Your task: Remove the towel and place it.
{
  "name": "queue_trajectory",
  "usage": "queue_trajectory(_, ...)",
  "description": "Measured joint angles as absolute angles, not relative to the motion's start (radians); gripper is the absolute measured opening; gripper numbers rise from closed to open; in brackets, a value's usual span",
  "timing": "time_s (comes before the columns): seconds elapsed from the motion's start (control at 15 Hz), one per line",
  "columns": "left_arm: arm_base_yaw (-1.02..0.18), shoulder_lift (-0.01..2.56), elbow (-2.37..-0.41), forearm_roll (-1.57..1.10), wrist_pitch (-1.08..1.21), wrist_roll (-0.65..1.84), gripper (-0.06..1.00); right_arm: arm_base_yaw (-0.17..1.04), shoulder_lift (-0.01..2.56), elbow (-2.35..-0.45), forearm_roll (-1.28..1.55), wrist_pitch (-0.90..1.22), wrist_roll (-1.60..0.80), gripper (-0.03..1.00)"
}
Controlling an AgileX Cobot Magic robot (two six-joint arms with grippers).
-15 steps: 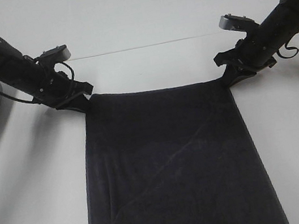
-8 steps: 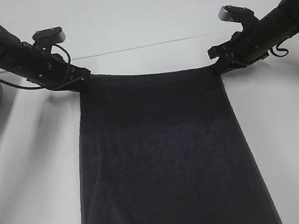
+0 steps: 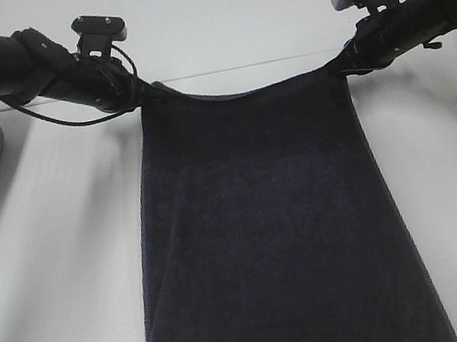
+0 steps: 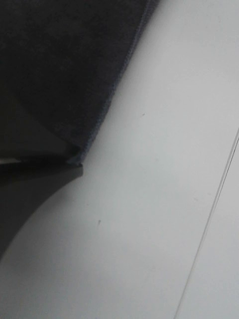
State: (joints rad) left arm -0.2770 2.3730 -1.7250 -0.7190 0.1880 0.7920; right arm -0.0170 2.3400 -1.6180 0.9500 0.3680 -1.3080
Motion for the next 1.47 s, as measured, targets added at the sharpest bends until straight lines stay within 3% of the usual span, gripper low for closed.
queue_trajectory(0.2,-0.288,2.375,-1.725,-0.719,0.126,0.795,0.00,-0.017,2.339,-1.619,0.978,0.271,-1.431,0.01)
queue_trajectory(1.07,-0.331,2.427,-1.735,-0.717,-0.152,0.795,0.00,-0.016,2.452,-1.775,1.206,0.233,-1.582,0.01)
queue_trajectory(1.47,-0.331,2.577,-1.904,-0.713,-0.167,0.795,0.00,-0.016,2.514,-1.847,1.391,0.216,-1.662,0.01)
